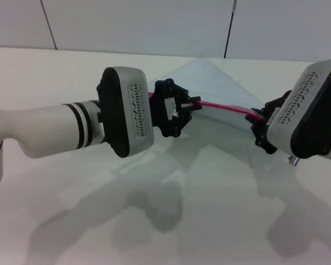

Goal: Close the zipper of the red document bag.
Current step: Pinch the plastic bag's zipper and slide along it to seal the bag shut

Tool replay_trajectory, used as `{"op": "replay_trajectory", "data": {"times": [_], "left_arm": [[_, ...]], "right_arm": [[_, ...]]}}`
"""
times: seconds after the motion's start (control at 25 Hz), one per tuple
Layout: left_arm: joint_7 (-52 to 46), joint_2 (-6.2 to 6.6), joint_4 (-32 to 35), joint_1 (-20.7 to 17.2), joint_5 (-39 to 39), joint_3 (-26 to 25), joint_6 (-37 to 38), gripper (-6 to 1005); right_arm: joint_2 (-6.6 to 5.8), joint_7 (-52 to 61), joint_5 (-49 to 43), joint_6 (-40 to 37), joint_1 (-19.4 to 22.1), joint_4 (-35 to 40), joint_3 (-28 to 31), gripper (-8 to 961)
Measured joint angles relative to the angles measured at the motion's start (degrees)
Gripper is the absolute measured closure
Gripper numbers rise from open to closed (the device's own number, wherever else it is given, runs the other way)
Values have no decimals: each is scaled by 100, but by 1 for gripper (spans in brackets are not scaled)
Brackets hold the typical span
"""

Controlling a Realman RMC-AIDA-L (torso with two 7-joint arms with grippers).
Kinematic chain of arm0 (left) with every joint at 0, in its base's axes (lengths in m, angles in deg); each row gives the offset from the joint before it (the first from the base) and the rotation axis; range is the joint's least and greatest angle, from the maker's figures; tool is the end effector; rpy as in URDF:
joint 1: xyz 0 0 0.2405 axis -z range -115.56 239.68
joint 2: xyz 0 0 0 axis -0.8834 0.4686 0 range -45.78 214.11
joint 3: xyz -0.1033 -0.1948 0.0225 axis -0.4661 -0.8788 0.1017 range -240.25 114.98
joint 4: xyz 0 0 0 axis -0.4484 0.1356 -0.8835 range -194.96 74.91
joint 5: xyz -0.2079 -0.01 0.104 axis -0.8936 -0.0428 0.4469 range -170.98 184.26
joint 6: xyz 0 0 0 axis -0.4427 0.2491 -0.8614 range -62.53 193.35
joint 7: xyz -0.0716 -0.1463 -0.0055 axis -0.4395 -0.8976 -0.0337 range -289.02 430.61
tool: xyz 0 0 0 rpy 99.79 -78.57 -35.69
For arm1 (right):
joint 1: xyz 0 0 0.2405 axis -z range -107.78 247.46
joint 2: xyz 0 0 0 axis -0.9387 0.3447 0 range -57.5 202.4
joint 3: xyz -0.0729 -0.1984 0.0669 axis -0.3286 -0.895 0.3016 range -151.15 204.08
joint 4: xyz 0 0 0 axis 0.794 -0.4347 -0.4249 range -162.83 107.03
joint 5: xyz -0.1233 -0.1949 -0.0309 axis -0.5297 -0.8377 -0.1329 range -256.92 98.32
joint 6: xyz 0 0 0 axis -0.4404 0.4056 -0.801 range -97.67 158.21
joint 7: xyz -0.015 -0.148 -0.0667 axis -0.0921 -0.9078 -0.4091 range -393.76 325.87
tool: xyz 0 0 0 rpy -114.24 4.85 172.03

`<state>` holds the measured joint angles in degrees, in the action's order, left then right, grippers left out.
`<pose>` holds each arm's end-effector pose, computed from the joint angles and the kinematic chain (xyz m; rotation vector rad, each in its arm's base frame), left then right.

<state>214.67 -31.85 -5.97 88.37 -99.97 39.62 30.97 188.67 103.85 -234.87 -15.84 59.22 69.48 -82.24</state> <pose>-0.1478 0.3929 -0.0791 -2.3895 0.6122 -0.1619 0.1208 0.3504 -0.0287 -2.3857 0.0721 -0.1767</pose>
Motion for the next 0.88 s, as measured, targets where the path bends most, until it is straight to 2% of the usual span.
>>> {"op": "replay_trajectory", "data": {"times": [0.56, 0.6, 0.88], "left_arm": [[0, 43, 44, -391, 0, -167, 334, 919], [0, 49, 72, -529, 0, -271, 363, 919], [0, 53, 219, -800, 0, -461, 368, 919]], "right_arm": [[6, 1, -26, 2, 51, -186, 307, 908], [6, 1, -27, 2, 66, -195, 337, 908], [12, -2, -27, 14, 113, -254, 456, 908]]}}
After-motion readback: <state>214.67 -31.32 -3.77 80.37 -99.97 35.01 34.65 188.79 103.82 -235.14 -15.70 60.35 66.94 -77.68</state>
